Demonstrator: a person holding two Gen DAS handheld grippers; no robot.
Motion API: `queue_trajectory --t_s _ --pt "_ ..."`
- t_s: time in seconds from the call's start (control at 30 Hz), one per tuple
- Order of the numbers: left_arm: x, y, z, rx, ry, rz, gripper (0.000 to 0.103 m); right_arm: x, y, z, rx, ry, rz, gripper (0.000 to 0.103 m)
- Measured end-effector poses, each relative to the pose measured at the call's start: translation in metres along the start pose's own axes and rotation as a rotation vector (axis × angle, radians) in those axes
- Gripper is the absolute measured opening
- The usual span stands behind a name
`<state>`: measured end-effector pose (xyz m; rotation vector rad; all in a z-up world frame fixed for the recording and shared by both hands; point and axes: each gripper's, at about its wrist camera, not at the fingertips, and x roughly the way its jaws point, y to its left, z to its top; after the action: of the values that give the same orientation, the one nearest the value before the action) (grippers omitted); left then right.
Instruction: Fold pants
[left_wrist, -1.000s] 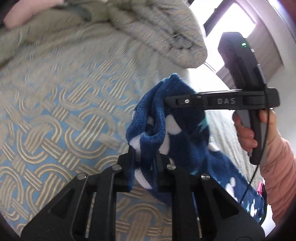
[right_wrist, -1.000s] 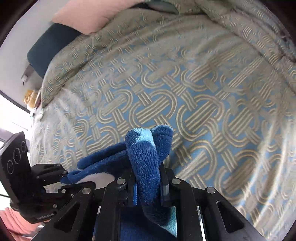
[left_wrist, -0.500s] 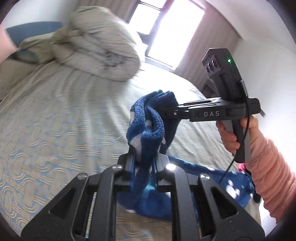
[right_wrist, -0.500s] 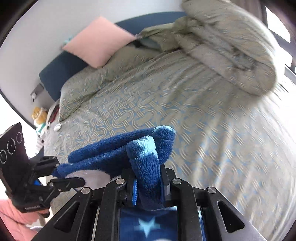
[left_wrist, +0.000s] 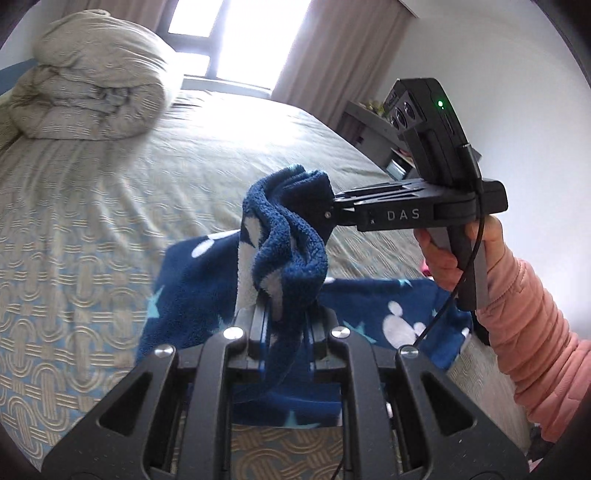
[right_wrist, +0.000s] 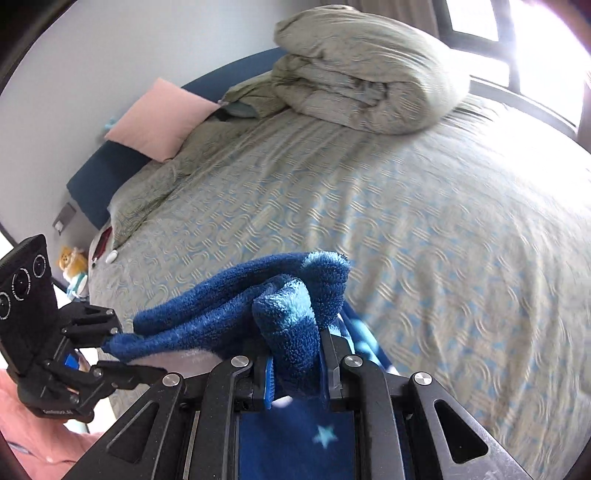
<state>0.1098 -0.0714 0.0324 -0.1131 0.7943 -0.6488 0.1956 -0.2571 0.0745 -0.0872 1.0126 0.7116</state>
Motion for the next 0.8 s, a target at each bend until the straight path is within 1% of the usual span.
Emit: queue_trajectory --t_s 0.1,0.17,0.27,0.3,0.33,0.37,0.4,0.43,0.47,0.5,0.6,0.67,0.73,0.8 --pt "0.009 -0.013 -0.004 0.026 0.021 -0.005 0.017 -0.008 -0.011 -0.013 0.028 -0.005 -0.005 0.017" --pt "0.017 -0.017 -0.006 0.034 0.035 -0.003 0.017 -0.01 -0.018 -0.022 0.045 -0.004 -0.016 0.02" --pt "0.028 -0.017 -0.008 0.015 0.063 -0.007 0.016 -0.01 -0.026 -0.036 0.08 0.005 -0.036 0.023" --pt "0.033 -0.015 -0.009 0.004 0.077 0.0 0.016 -0.009 -0.029 -0.041 0.097 0.009 -0.057 0.024" --pt "0.035 -0.015 -0.009 -0.002 0.088 0.004 0.016 -0.01 -0.032 -0.045 0.113 0.01 -0.069 0.03" --pt "0.038 -0.014 -0.011 -0.008 0.1 0.006 0.016 -0.011 -0.037 -0.05 0.144 0.007 -0.08 0.041" --pt "0.042 -0.013 -0.013 -0.016 0.113 0.002 0.016 -0.013 -0.041 -0.055 0.177 0.002 -0.089 0.049" --pt "0.045 -0.012 -0.015 -0.022 0.123 -0.006 0.016 -0.017 -0.048 -0.062 0.225 -0.008 -0.103 0.061" --pt "0.046 -0.013 -0.016 -0.023 0.129 -0.011 0.016 -0.022 -0.053 -0.067 0.271 -0.017 -0.109 0.065" --pt "0.047 -0.015 -0.018 -0.018 0.13 -0.013 0.016 -0.027 -0.059 -0.074 0.321 -0.021 -0.107 0.065" --pt "0.048 -0.025 -0.022 0.024 0.126 -0.011 0.016 -0.041 -0.07 -0.097 0.482 -0.011 -0.03 0.065" --pt "0.047 -0.033 -0.026 0.059 0.124 -0.019 0.016 -0.041 -0.073 -0.115 0.596 0.006 0.077 0.066" --pt "0.05 -0.043 -0.032 0.085 0.138 -0.042 0.016 -0.03 -0.072 -0.13 0.727 0.048 0.201 0.067" --pt "0.056 -0.051 -0.04 0.108 0.157 -0.045 0.016 -0.02 -0.072 -0.138 0.835 0.064 0.272 0.071"
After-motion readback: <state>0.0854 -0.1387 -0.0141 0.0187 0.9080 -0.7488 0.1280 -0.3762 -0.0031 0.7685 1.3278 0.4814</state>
